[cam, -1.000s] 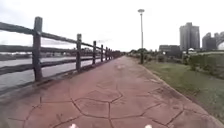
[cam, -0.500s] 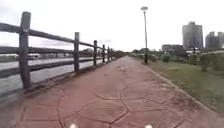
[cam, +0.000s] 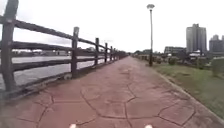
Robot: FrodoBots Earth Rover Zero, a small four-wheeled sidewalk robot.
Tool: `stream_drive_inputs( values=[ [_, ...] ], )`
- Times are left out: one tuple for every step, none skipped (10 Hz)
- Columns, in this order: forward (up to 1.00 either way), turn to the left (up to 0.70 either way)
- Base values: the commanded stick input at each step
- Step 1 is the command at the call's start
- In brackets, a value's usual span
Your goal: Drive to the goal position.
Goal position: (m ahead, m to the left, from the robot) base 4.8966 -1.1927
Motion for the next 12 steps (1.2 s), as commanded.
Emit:
stream_drive_inputs(
  values=[
    [0.92,0.00],
    [0.92,0.00],
    [0.92,0.00],
    [0.92,0.00],
    [0.91,0.00],
    [0.91,0.00],
    [0.91,-0.16],
    [0.91,-0.36],
    [0.91,-0.36],
    [0.91,-0.36],
    [0.91,-0.36],
    [0.91,-0.36]
  ],
)
